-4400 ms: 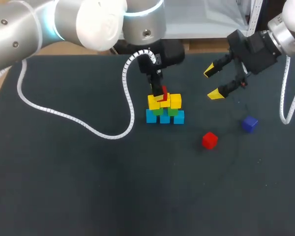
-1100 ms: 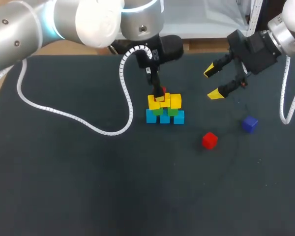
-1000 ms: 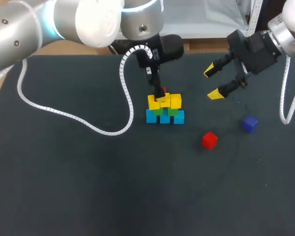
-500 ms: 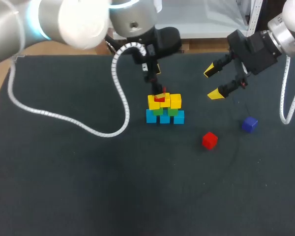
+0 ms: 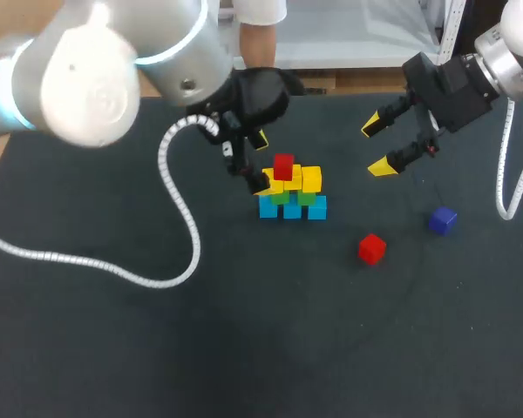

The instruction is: Place the blue cubes, place green cubes on the blue cubes, place the yellow cubes on the green cubes, then place the red cubes on the yellow cubes, and place purple cube on the red cubes.

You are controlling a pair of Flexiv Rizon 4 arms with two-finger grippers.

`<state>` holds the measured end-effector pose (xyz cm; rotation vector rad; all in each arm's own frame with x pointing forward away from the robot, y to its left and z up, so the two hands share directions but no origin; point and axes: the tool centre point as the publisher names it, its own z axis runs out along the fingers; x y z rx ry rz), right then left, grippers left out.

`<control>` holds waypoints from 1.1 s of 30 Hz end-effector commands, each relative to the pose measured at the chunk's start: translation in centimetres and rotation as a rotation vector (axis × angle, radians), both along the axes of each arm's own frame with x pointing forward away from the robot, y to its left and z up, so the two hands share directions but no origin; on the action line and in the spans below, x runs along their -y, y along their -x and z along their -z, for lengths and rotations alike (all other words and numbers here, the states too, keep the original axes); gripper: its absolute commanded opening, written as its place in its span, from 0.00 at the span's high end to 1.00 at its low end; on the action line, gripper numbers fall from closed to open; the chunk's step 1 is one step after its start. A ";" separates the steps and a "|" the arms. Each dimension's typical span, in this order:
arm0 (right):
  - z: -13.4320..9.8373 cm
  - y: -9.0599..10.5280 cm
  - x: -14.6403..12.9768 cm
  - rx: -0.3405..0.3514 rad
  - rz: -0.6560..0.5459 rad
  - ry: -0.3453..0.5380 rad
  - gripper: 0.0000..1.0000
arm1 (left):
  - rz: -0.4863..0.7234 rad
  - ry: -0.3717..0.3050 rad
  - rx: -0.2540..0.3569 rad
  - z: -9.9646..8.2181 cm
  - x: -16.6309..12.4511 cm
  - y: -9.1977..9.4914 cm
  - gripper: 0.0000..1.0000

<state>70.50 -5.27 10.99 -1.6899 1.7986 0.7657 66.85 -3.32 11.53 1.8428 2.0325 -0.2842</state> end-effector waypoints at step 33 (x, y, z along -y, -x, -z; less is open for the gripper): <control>0.0 0.0 0.0 0.001 0.000 -0.001 0.00 | 0.051 0.278 0.008 0.2 -2.8 0.2 0.00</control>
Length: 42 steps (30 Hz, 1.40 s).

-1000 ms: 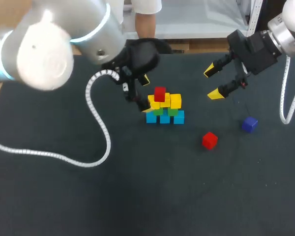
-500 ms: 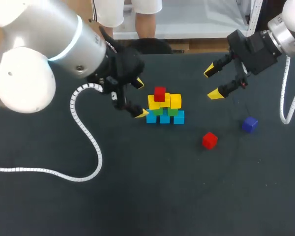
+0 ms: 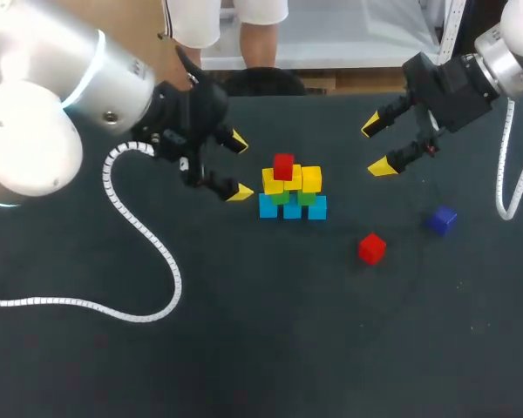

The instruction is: Place the blue cubes, place green cubes on the blue cubes, place the yellow cubes on the green cubes, then place the red cubes on the yellow cubes, and place purple cube on the red cubes.

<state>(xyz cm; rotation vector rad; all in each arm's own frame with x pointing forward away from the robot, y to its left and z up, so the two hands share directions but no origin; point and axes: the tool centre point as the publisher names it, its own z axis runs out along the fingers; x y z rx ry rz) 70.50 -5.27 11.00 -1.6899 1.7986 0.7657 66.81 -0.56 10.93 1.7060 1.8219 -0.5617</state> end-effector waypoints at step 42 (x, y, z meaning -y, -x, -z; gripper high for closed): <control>0.0 0.0 0.0 0.001 0.000 -0.001 0.00 | -0.007 -0.015 0.026 -1.9 -1.9 -1.7 0.00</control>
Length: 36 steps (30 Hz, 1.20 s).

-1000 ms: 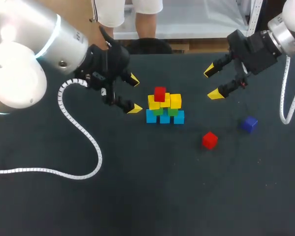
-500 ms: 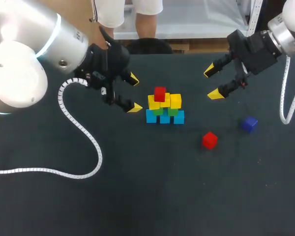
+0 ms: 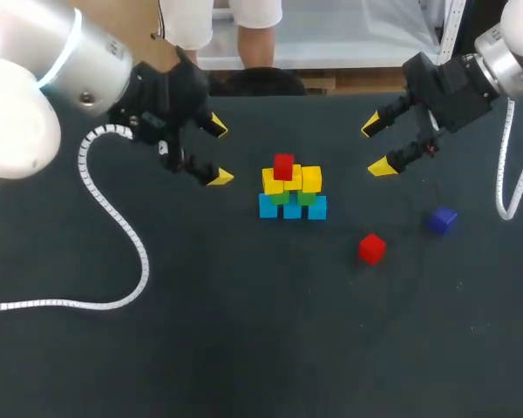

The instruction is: Place the blue cubes, place green cubes on the blue cubes, place the yellow cubes on the green cubes, then place the red cubes on the yellow cubes, and place purple cube on the red cubes.

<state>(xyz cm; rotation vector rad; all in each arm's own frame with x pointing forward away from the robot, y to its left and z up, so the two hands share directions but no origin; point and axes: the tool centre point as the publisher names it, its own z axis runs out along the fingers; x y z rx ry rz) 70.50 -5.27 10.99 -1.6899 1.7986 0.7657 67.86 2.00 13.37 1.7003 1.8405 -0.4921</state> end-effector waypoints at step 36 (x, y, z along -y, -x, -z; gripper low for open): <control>2.0 7.5 1.3 -0.011 -0.364 0.271 0.00 | 0.034 0.061 -0.017 1.0 1.0 -0.9 0.00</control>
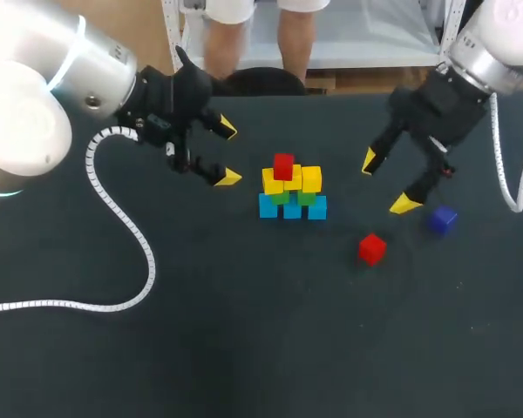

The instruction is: Place the blue cubes, place green cubes on the blue cubes, place the yellow cubes on the green cubes, then place the red cubes on the yellow cubes, and place purple cube on the red cubes.

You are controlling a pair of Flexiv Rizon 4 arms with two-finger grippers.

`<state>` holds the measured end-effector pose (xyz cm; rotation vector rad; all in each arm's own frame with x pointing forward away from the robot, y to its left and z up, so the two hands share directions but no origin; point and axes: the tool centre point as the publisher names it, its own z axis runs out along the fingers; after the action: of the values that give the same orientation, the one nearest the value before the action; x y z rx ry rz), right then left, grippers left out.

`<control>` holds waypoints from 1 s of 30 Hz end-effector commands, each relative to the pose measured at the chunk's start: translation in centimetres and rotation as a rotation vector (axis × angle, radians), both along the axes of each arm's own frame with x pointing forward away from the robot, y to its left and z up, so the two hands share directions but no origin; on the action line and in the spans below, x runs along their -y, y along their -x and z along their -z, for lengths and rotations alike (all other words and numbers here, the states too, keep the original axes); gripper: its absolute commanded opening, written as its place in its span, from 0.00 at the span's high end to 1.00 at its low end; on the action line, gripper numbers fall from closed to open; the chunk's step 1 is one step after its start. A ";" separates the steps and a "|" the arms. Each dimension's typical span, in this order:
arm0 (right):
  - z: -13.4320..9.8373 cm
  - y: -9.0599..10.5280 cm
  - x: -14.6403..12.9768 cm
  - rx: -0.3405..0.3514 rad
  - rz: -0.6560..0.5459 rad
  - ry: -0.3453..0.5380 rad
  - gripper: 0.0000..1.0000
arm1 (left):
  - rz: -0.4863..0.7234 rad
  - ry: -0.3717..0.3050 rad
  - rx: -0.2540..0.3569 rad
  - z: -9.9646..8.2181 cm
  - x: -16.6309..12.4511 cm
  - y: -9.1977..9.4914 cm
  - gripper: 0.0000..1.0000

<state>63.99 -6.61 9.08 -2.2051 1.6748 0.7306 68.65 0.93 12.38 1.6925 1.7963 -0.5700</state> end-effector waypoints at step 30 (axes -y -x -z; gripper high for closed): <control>4.8 4.2 0.6 0.057 -0.204 -0.106 0.00 | 0.003 0.002 0.000 0.0 -0.1 -0.1 0.00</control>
<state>58.84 -7.93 4.66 -2.3036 1.3691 0.7495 68.67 0.91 12.39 1.6929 1.7974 -0.5694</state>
